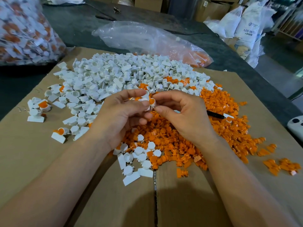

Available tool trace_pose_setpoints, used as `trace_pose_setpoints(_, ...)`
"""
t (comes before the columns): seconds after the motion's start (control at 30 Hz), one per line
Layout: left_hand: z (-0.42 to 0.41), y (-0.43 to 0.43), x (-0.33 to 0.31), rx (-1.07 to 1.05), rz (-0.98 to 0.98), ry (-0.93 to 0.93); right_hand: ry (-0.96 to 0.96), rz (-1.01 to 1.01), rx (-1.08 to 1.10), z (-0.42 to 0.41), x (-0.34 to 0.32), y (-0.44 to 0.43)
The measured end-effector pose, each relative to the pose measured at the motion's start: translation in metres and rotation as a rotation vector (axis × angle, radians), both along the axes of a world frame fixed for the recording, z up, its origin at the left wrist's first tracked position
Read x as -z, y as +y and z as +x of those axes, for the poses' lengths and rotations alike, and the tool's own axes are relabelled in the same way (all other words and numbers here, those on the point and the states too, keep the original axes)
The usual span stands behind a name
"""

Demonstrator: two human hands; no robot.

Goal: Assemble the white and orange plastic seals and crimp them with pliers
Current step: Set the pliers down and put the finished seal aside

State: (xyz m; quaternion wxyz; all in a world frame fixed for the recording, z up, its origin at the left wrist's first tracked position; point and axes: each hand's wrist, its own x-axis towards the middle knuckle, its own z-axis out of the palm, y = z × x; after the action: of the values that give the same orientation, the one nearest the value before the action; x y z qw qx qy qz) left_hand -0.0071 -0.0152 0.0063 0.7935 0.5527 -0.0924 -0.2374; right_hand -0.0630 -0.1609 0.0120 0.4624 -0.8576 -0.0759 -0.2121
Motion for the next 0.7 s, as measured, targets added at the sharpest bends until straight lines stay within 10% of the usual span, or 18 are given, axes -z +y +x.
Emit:
trace_pose_setpoints(0.3,0.016,0.014,-0.008,-0.376,-0.630,0.361,0.014,0.063,0.091,0.001,-0.002,-0.007)
trace_pose_setpoints(0.7,0.019,0.027,-0.005,-0.836,-0.692,0.411,0.028,0.011,0.158,0.003,-0.001,-0.012)
